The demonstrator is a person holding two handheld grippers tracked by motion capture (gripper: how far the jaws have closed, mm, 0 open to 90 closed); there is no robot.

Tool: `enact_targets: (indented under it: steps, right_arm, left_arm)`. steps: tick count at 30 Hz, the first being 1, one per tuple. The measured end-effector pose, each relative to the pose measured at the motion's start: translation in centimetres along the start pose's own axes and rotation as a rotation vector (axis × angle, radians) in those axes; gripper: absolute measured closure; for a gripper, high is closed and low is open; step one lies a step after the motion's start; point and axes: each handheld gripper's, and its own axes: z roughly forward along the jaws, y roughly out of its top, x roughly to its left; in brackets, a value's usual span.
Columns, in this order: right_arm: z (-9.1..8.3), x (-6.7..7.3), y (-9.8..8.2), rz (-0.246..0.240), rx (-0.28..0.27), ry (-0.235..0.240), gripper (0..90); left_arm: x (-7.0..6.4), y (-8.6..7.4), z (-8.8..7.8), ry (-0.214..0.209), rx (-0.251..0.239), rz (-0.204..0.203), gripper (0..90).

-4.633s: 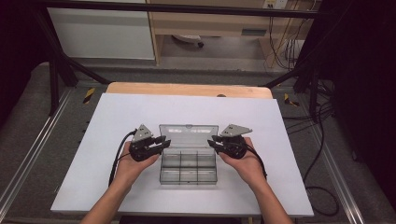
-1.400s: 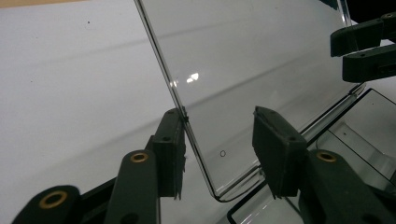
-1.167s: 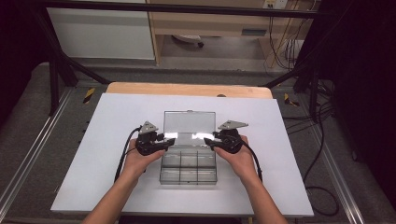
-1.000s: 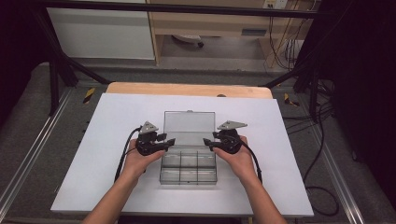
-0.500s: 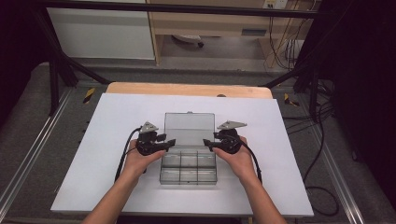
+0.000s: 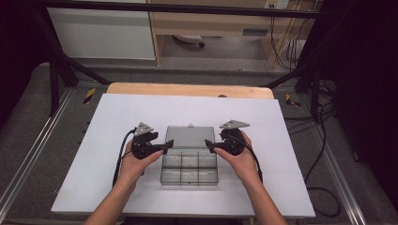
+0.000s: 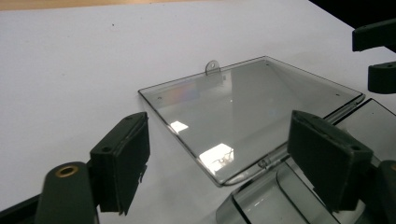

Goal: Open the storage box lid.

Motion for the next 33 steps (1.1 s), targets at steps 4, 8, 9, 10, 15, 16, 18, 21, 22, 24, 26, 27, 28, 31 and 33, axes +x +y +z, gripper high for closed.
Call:
enact_targets:
  steps: [4, 8, 9, 10, 15, 16, 18, 21, 22, 24, 26, 27, 28, 31, 33]
  right_arm:
    - [-1.0, 0.1, 0.0, 0.009, -0.015, -0.027, 9.1]
    - [-1.5, 0.2, -0.1, 0.003, -0.041, -0.038, 7.8]
    - [-1.6, 0.3, -0.2, 0.006, -0.043, -0.044, 7.6]
    - [-1.6, 0.3, -0.4, 0.004, -0.046, -0.046, 7.2]
    - [-1.9, 0.6, -1.1, -0.005, -0.028, -0.042, 5.7]
    - [-2.0, 0.6, -1.2, -0.009, -0.029, -0.043, 5.5]
    - [-2.3, 0.8, -1.4, -0.024, -0.026, -0.053, 5.5]
    - [-2.7, 1.0, -2.0, -0.057, -0.012, -0.046, 4.4]
    - [-2.9, 1.0, -2.2, -0.062, -0.012, -0.046, 4.4]
    - [-3.3, 1.0, -2.6, -0.049, -0.016, -0.028, 4.6]
    - [-3.6, 1.0, -2.8, -0.044, -0.018, -0.012, 4.6]
    - [-3.7, 0.9, -2.9, -0.045, -0.016, -0.013, 4.7]
    - [-3.9, 0.9, -2.9, -0.044, -0.015, -0.013, 4.7]
    - [-4.5, 0.5, -2.9, -0.034, -0.027, -0.003, 4.4]
    - [-4.9, 0.1, -3.2, -0.024, -0.03, -0.01, 4.1]
  left_arm:
    - [0.4, -0.8, -1.5, 0.022, 0.008, 0.012, 14.5]
    - [0.9, -1.5, -2.7, 0.089, -0.02, 0.036, 11.6]
    - [0.9, -1.6, -3.0, 0.099, -0.012, 0.054, 11.1]
    - [1.0, -1.6, -3.2, 0.088, -0.002, 0.056, 10.0]
    - [1.0, -1.6, -4.9, 0.051, -0.011, 0.062, 8.2]
    - [1.0, -1.6, -4.9, 0.051, -0.011, 0.062, 7.8]
    - [0.9, -1.9, -5.7, 0.056, -0.014, 0.082, 7.5]
    - [1.2, -2.0, -6.3, 0.065, -0.018, 0.069, 7.9]
    - [1.3, -2.0, -6.5, 0.071, -0.025, 0.059, 8.3]
    - [1.6, -2.0, -6.8, 0.069, -0.021, 0.059, 9.1]
    - [1.9, -1.9, -6.9, 0.059, -0.023, 0.06, 8.9]
    - [1.9, -1.9, -7.0, 0.063, -0.03, 0.061, 8.5]
    - [1.9, -1.8, -7.1, 0.07, -0.033, 0.067, 8.6]
    - [2.1, -1.8, -7.3, 0.075, -0.031, 0.069, 8.7]
    - [2.1, -1.9, -7.3, 0.073, -0.03, 0.068, 8.7]
